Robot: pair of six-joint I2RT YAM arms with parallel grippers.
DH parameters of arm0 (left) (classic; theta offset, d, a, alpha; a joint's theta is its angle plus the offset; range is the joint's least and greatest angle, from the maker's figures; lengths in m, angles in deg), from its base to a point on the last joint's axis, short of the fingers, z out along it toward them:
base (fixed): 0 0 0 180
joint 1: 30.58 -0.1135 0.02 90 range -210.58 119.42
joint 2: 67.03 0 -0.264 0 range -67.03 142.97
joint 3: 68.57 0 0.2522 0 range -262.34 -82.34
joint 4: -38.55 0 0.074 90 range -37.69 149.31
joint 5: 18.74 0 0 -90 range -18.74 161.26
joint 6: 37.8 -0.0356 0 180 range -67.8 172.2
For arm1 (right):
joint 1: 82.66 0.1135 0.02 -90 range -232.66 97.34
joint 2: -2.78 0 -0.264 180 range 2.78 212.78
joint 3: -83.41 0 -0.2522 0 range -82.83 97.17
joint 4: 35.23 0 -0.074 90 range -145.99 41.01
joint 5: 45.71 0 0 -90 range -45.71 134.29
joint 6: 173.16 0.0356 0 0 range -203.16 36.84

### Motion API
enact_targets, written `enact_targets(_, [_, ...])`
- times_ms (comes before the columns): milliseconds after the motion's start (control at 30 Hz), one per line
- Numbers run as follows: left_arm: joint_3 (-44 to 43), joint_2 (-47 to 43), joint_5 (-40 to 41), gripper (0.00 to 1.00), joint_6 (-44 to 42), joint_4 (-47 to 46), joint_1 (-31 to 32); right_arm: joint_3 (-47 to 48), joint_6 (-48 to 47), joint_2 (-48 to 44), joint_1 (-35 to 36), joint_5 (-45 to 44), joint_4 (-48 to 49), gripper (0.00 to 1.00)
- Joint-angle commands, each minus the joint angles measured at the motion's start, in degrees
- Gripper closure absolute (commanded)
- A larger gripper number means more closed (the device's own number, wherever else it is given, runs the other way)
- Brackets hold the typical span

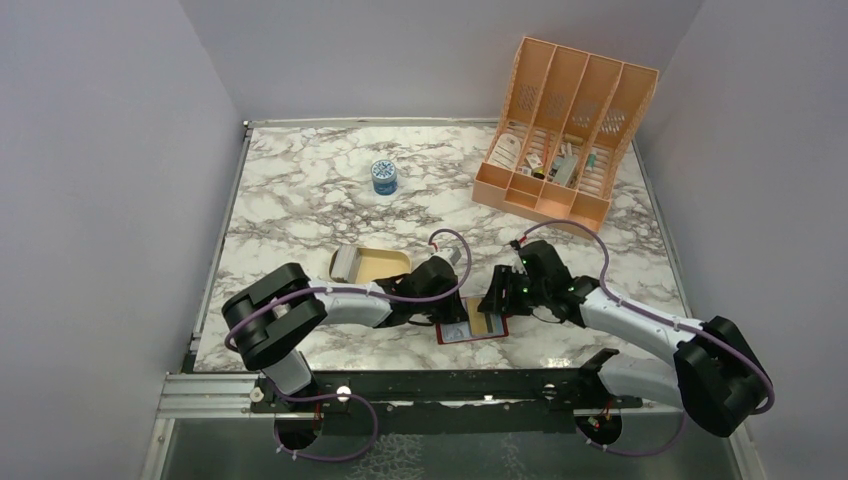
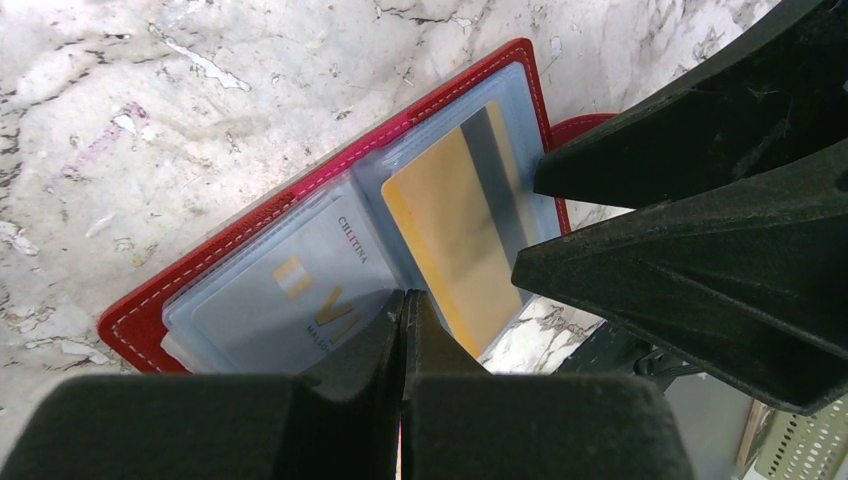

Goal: Put the credit cards into the card holder
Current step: Turn over the card slot in the card holder.

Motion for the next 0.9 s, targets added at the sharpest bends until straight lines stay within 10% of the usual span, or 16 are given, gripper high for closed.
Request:
enact_targets(0, [-1.2, 1.3, -1.2, 1.0, -0.1, -1.7, 0.4, -0.1, -1.3, -0.6, 0.3, -2.1, 0.9, 0.5])
enact_targets(867, [-2.9, 1.1, -0.7, 1.0, -0.4, -0.2, 0.7, 0.2, -1.2, -2.4, 0.3, -2.0, -0.1, 0.5])
